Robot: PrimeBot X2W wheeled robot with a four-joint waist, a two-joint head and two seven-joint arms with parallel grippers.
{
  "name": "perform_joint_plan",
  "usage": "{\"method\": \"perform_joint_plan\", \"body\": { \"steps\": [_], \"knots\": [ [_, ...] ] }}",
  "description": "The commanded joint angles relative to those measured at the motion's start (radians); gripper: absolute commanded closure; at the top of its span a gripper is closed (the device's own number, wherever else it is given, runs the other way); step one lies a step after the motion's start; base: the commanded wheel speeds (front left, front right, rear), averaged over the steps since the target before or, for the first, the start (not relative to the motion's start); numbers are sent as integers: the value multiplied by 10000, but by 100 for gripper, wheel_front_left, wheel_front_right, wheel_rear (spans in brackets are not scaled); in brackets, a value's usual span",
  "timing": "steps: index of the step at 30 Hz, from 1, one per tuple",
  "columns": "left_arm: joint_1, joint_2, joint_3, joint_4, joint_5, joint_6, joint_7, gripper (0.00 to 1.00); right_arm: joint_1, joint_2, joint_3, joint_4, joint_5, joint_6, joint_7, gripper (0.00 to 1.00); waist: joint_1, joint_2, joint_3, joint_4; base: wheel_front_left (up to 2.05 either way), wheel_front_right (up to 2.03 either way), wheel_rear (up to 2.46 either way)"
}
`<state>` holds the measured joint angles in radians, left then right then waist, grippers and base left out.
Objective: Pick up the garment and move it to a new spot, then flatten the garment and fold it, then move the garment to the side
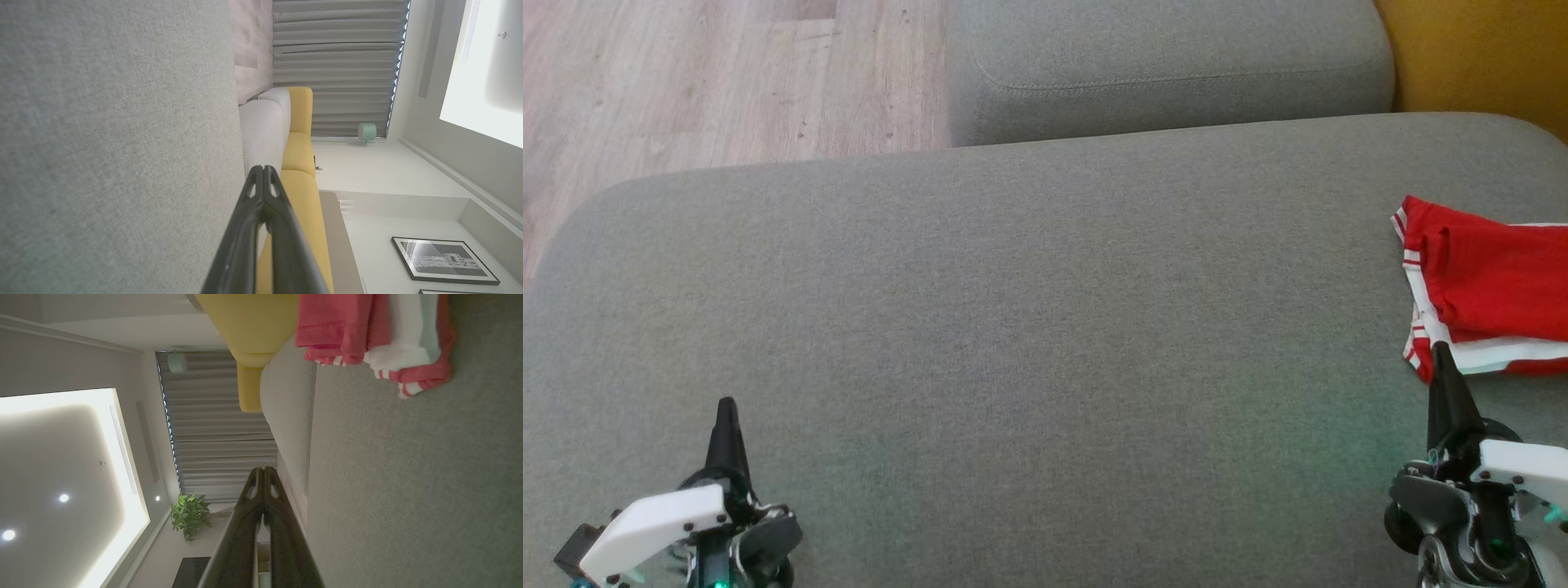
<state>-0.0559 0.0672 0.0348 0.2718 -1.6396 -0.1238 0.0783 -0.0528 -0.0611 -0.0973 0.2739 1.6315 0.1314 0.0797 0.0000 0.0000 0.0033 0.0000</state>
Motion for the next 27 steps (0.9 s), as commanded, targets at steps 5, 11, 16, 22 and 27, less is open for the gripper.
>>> {"method": "perform_joint_plan", "body": {
  "steps": [5,11,16,22,27],
  "knots": [
    [-489,105,410,-285,-7,-69,44,100,-520,-141,181,-313,59,-7,58,100,0,0,-1,0,0,0,0],
    [-491,86,436,-283,15,-69,65,100,-522,-124,156,-311,38,-7,78,100,0,0,-1,0,0,0,0],
    [-492,71,457,-282,32,-69,82,100,-524,-110,137,-310,22,-7,93,100,0,0,-1,0,0,0,0],
    [-494,54,481,-281,52,-69,101,100,-526,-94,115,-308,3,-7,111,100,0,0,-1,0,0,0,0],
    [-496,41,500,-280,68,-69,116,100,-527,-82,97,-307,-11,-7,125,100,0,0,-1,0,0,0,0]
  ]
}}
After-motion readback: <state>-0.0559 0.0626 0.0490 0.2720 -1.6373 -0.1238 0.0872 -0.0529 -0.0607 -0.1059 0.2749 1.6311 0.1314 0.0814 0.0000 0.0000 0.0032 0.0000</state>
